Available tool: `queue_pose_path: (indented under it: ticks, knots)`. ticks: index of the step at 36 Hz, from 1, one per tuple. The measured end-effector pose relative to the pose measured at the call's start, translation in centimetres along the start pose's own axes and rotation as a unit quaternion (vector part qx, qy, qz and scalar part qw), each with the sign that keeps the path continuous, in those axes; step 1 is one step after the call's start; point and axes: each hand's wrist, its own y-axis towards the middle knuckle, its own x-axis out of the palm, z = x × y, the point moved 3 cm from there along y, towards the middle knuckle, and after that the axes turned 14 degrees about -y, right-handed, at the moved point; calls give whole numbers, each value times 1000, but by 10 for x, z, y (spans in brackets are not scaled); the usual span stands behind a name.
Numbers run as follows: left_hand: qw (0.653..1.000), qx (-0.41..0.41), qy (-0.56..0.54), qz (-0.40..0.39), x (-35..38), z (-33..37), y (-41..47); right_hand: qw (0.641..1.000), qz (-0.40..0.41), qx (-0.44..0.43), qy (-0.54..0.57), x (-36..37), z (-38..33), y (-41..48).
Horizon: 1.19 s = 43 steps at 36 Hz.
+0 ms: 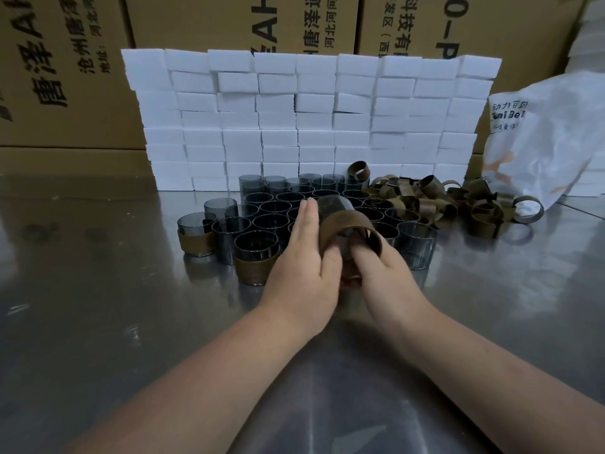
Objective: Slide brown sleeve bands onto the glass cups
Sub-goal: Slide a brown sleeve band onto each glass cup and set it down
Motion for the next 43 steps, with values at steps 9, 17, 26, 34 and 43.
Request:
queue_pose_path:
  ticks: [9,17,26,34,43]
  knots:
    - [997,0,-71,30,-8,5,3,998,-46,-38,36,-9,-8,0]
    - [993,8,-106,47,-13,15,1,994,-62,-47,81,-15,-13,0]
    - [993,-11,-112,34,-16,15,3,995,-35,-47,76,-20,-15,-1]
    - [988,-28,-153,8,-17,13,5,997,-29,-41,53,-21,-12,1]
    - [985,-60,-162,10,-20,17,7,999,-31,-19,24,-21,-7,3]
